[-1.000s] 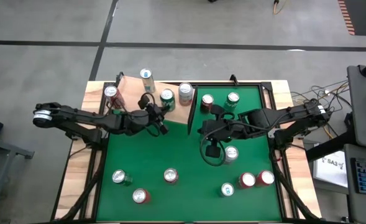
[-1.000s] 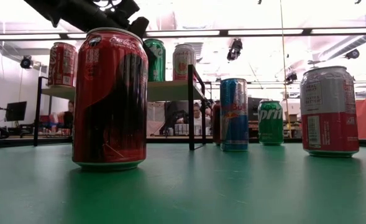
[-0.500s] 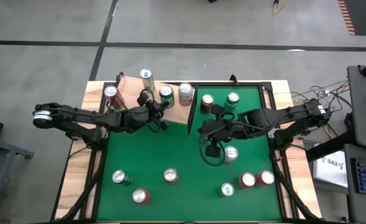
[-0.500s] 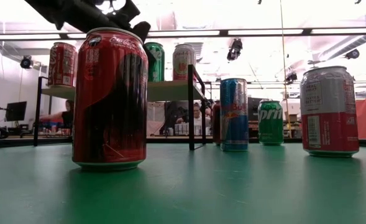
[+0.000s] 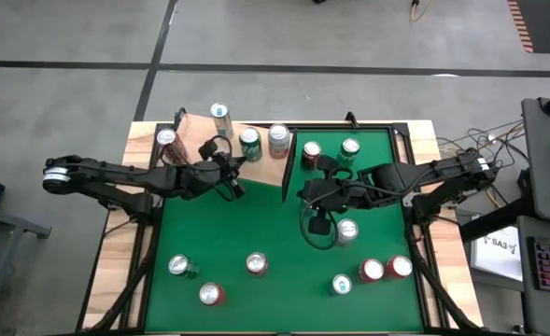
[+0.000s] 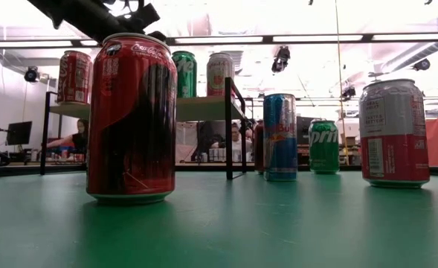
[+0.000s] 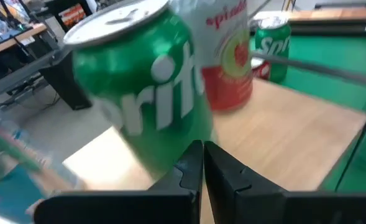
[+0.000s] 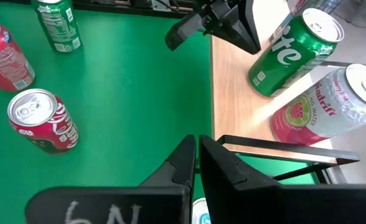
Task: Place canned beverage on shelf
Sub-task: Put the green soda can on the shelf
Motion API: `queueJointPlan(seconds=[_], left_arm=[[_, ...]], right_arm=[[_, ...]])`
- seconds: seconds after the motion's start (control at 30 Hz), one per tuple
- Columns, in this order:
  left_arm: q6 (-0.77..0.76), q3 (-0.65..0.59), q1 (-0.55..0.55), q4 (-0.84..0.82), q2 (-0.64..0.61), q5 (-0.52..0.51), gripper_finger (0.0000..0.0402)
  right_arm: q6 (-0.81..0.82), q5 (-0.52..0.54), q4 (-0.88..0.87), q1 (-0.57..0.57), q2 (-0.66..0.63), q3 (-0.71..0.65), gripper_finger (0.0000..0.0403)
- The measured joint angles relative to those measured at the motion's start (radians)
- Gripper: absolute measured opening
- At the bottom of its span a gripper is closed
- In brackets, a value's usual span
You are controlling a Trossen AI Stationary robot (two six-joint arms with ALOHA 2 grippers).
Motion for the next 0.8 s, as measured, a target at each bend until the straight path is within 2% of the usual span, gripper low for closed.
queueJointPlan(seconds=[0.13,0.3,0.47,0.63,0.8], left_arm=[[0.035,0.0,0.0,-0.092,-0.037,0.001,0.0],[0.192,0.0,-0.002,-0.156,-0.085,0.015,0.0],[0.325,0.0,-0.001,-0.159,-0.148,0.181,0.0],[0.333,0.0,-0.001,-0.168,-0.229,0.314,0.0],[0.291,0.0,0.001,-0.204,-0.294,0.313,0.0]], right_arm=[[-0.057,-0.001,0.012,-0.007,0.0,-0.001,0.0013],[-0.181,-0.017,0.096,-0.05,0.0,-0.009,0.0013],[-0.272,-0.036,0.133,-0.125,0.0,-0.011,0.0013],[-0.321,-0.155,0.22,-0.199,-0.001,-0.033,0.0013],[-0.33,-0.177,0.276,-0.211,-0.004,-0.087,0.0013]])
